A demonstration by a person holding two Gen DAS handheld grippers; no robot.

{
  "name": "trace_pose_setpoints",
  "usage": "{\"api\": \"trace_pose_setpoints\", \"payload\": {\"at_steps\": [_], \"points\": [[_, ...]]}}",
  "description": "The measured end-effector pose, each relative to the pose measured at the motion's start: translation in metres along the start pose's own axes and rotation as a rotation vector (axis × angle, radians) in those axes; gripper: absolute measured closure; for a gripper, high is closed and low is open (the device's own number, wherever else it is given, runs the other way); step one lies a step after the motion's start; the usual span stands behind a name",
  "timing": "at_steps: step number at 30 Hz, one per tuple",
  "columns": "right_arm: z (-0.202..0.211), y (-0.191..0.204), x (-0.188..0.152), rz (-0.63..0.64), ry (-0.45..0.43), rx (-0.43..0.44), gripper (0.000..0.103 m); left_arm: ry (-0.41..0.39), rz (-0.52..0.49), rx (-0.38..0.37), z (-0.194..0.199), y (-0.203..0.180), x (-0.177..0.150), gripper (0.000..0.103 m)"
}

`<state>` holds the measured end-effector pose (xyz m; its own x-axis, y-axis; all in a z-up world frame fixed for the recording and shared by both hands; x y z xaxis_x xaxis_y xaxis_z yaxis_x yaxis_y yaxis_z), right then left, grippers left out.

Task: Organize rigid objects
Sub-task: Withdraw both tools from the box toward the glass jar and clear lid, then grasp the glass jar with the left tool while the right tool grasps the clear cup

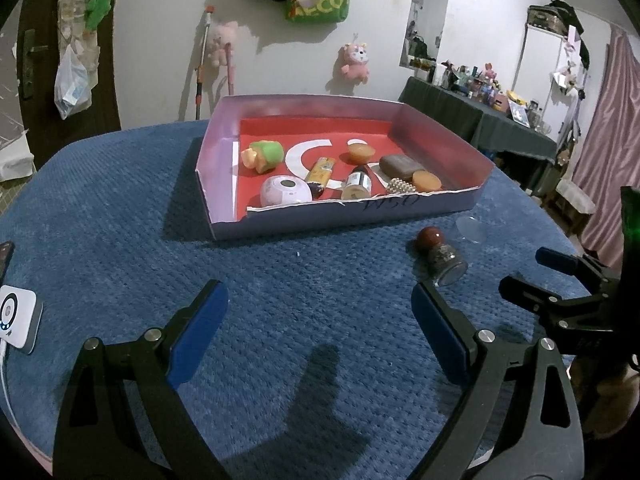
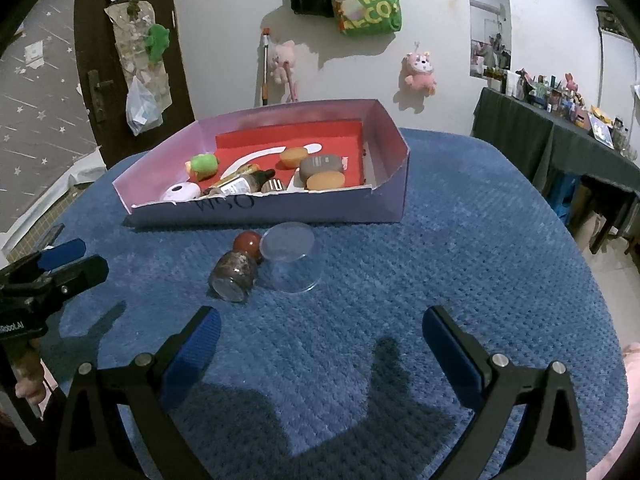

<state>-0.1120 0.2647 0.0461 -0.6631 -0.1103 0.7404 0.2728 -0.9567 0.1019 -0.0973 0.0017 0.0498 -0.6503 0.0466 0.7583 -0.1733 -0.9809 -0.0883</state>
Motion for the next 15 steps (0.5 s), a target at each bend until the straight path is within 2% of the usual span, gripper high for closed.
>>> {"api": "trace_pose_setpoints", "payload": {"at_steps": [10,15], "points": [[-0.014,0.001,0.01,0.027,0.026,-0.038,0.0,-0.003,-0.001,-0.004,0.0,0.002,0.001,0.009],[-0.035,0.002,0.023,0.055,0.076,-0.055,0.0,0.002,-0.002,-0.012,0.0,0.005,0.001,0.009]]}}
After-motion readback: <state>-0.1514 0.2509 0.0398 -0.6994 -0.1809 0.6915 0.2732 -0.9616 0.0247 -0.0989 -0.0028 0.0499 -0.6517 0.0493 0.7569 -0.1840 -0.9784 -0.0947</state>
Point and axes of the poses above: each gripper's, at about its wrist camera, not at the fingertips, and z roughly against the way its jaws point, y to its left, x to its top, the point moved 2 cm from there along -z, roughly the way its jaws point, and after that the axes turned 2 degrees about x, right-handed, at the moved point
